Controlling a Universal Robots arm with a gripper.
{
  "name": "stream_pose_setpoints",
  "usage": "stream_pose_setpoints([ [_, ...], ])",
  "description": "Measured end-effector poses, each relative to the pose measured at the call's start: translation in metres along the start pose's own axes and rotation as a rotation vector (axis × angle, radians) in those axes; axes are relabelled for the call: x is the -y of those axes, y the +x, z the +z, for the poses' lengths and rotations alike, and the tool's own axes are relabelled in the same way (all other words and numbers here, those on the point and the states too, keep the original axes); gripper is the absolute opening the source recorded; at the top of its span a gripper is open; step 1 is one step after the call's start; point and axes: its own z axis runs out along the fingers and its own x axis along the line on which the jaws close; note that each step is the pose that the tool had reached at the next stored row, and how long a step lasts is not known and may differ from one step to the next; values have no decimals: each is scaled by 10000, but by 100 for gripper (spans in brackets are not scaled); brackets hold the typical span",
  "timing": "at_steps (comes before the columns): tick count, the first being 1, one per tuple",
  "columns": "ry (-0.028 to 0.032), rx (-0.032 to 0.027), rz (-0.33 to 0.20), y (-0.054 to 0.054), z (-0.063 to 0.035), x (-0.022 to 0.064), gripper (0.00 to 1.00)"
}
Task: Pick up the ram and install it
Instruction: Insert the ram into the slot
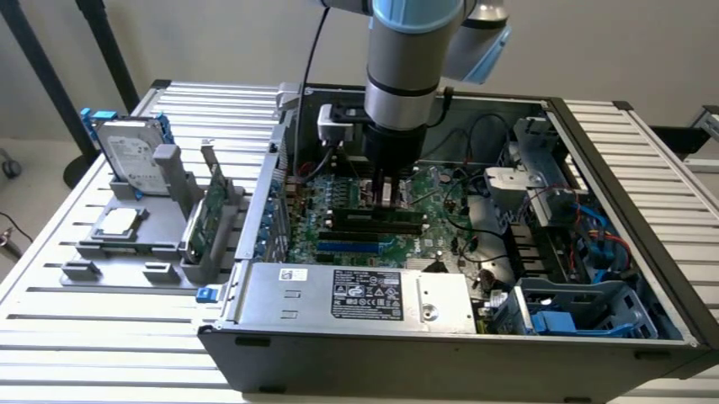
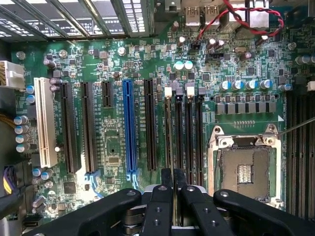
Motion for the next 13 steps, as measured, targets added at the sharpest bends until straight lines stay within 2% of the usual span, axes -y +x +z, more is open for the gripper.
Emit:
stream_pose_setpoints([
  [13,1,-1,26,0,31,-1,14],
])
